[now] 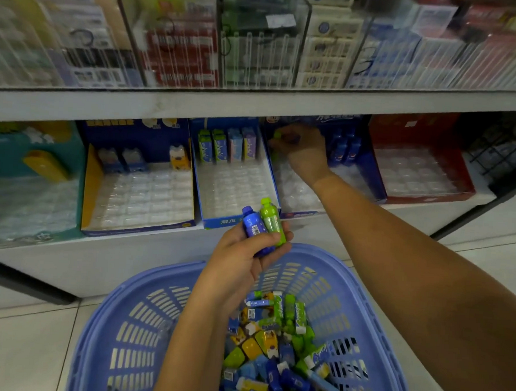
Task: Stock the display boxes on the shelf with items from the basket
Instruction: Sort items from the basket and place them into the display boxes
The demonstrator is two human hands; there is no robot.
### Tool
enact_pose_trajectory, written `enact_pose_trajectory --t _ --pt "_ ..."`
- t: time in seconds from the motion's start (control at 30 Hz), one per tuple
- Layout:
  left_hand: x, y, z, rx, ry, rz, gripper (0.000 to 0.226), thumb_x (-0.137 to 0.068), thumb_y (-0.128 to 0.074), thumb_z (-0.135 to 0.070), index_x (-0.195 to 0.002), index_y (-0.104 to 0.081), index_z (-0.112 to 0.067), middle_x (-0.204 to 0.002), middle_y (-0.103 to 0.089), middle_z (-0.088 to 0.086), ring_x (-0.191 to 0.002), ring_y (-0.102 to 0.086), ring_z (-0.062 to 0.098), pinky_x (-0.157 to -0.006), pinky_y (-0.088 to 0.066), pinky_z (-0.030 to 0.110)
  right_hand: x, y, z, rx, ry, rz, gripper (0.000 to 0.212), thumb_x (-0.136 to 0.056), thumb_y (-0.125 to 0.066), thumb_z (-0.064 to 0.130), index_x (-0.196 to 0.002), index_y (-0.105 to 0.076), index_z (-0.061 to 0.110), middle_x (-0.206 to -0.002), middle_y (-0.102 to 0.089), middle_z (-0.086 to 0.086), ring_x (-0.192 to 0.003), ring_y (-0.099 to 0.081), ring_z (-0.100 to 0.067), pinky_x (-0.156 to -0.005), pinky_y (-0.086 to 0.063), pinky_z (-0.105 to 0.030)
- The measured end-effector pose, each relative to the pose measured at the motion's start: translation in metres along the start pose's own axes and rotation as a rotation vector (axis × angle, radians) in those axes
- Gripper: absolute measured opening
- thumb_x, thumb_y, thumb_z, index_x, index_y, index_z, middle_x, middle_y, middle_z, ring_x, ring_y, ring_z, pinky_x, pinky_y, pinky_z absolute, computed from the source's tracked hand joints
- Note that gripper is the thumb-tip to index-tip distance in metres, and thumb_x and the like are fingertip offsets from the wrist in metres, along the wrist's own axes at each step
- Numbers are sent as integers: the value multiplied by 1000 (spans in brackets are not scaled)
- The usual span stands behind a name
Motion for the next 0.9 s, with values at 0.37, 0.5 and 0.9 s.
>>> enact_pose_trajectory --t 0.37,0.5,0.9 --pt "12 -2 -6 -197 -138 -27 27 -86 -60 3 -102 -63 -18 -106 -70 10 -98 -69 21 -78 -56 25 80 34 30 -440 -176 238 17 -85 -66 5 -101 -66 -2 -72 -66 -5 -61 -64 -10 -59 -56 -20" --pt "17 -1 -12 -512 -283 -121 26 -82 -71 -8 -98 -64 -27 -96 -70 3 -90 -67 16 -77 -55 25 139 52 51 -383 -66 444 18 -80 -73 19 -97 -72 12 -84 -71 -8 -66 -65 -7 -63 -54 -18" --pt "27 -11 -16 -404 -286 -79 26 -63 -76 -30 -87 -70 -25 -91 -74 10 -90 -71 25 -74 -56 23 159 73 52 -481 -45 393 23 -78 -71 4 -99 -69 13 -94 -73 -9 -82 -71 -13 -72 -55 -18"
Point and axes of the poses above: each hand's wrist, its own x-axis away from the middle knuckle, its own y-axis out of the back of the hand, z = x × y, the point moved 5 cm from there along -x, towards the middle knuckle
